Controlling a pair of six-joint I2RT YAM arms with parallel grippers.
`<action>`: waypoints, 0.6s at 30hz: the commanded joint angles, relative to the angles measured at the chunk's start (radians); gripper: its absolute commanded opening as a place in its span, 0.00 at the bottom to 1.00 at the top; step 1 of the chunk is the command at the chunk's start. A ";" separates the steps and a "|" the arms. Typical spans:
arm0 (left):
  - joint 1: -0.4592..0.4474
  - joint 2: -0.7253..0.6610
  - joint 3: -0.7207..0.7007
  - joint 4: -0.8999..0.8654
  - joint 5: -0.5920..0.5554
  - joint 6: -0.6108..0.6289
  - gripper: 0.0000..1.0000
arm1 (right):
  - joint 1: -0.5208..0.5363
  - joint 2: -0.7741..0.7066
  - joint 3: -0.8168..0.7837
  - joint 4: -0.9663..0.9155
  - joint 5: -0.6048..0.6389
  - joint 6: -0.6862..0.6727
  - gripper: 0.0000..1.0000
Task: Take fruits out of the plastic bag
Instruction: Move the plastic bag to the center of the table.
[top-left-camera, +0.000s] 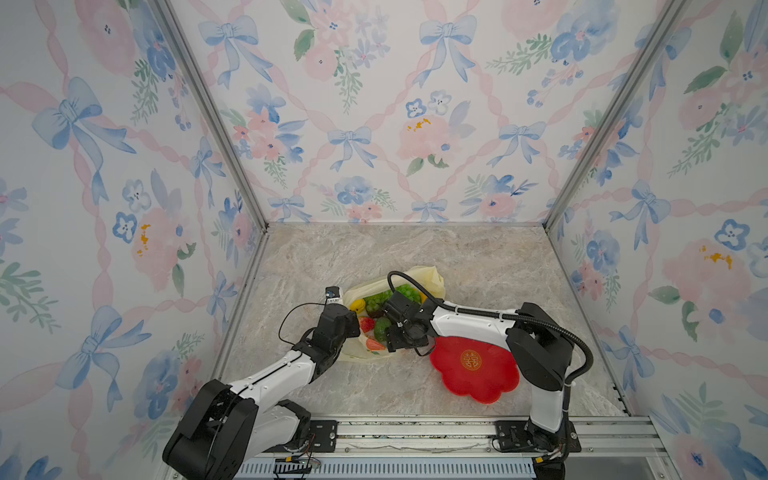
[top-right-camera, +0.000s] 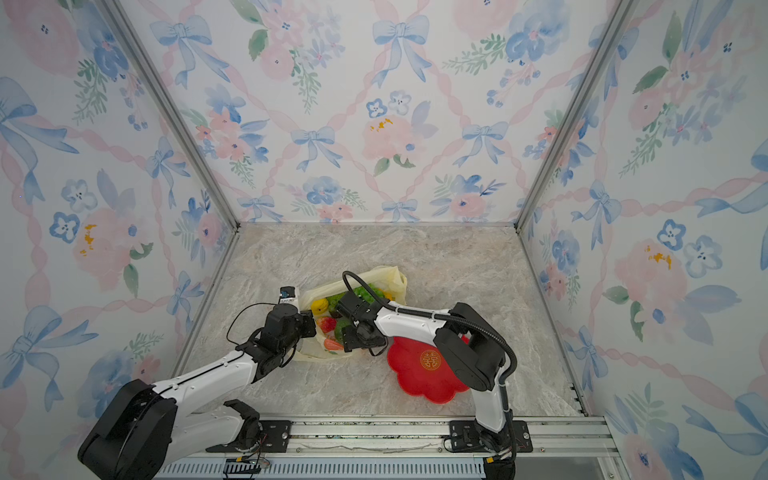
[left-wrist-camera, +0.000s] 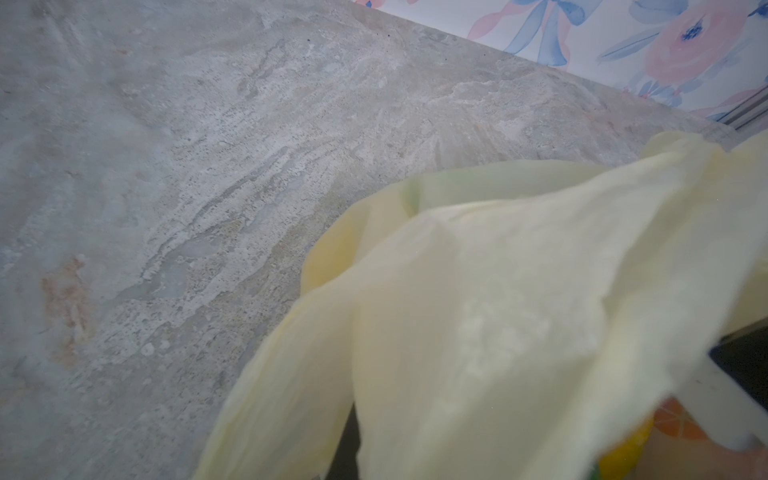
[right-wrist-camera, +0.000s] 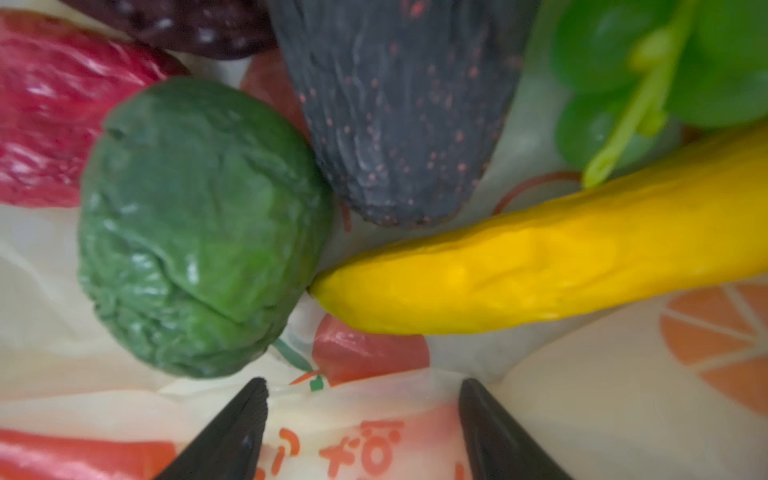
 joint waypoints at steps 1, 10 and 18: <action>-0.007 -0.023 -0.017 0.011 0.008 -0.004 0.08 | 0.009 -0.061 0.011 -0.025 0.021 0.010 0.76; -0.007 -0.028 -0.018 0.012 0.005 -0.003 0.09 | 0.016 -0.088 0.085 -0.025 0.049 0.032 0.72; -0.007 -0.029 -0.020 0.012 0.008 -0.005 0.09 | 0.031 -0.026 0.139 0.015 0.058 0.124 0.64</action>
